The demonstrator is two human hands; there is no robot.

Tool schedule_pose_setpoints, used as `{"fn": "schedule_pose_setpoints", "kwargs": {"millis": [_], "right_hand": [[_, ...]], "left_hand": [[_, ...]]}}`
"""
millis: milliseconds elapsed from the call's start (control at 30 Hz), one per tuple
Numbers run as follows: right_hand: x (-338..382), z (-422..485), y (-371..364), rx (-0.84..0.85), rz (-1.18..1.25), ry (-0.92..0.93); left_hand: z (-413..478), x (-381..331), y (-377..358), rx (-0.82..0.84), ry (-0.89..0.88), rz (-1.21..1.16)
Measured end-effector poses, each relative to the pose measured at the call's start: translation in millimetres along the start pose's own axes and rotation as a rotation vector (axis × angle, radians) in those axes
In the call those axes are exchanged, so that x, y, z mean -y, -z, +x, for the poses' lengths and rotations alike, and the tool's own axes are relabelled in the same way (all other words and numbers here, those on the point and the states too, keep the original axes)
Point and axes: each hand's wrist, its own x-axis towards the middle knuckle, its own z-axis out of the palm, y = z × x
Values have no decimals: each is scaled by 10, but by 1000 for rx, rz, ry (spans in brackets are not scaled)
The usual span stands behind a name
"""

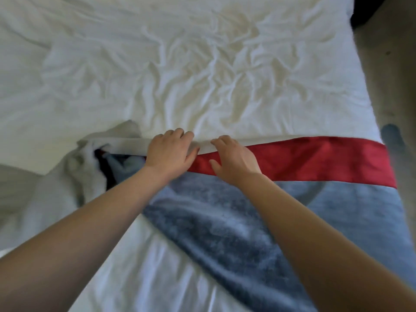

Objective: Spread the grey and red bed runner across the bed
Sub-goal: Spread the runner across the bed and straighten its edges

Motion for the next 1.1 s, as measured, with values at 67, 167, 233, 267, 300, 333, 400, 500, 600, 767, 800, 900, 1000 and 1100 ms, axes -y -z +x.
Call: {"fn": "schedule_pose_setpoints", "kwargs": {"millis": [67, 167, 233, 267, 300, 333, 400, 500, 600, 767, 800, 900, 1000, 1100], "right_hand": [[434, 120, -157, 19, 8, 35], [1098, 322, -362, 41, 19, 95], [1541, 459, -501, 45, 25, 132], [1736, 520, -565, 45, 28, 146], [1913, 580, -622, 44, 38, 151], [2062, 631, -667, 44, 50, 139], [2269, 714, -725, 35, 46, 81], [2432, 776, -774, 23, -51, 9], [2579, 761, -792, -26, -120, 63], [2764, 514, -874, -258, -347, 518], [2767, 473, -901, -246, -431, 620], [2769, 451, -996, -125, -677, 935], [2807, 538, -1125, -22, -792, 1079], [2881, 640, -1246, 64, -780, 1066]], "left_hand": [[-259, 405, 18, -4, 52, 10], [-628, 963, 33, -31, 85, 1], [-815, 1264, 48, -48, 61, -15], [-882, 1379, 56, -67, 48, -14], [-937, 1487, 65, -98, 40, -13], [-983, 1578, 72, -129, 32, -26], [-1073, 1727, 68, -159, 8, -93], [-1249, 1901, 39, -164, -26, -145], [-1419, 2069, 83, -195, -32, -191], [-1852, 2310, 96, -333, 19, -250], [-1989, 2353, 51, -354, 37, -241], [-2459, 2459, -171, -319, 83, -235], [-2876, 2528, -459, -105, 177, -217], [-3131, 2589, -701, 95, 272, -89]]}}
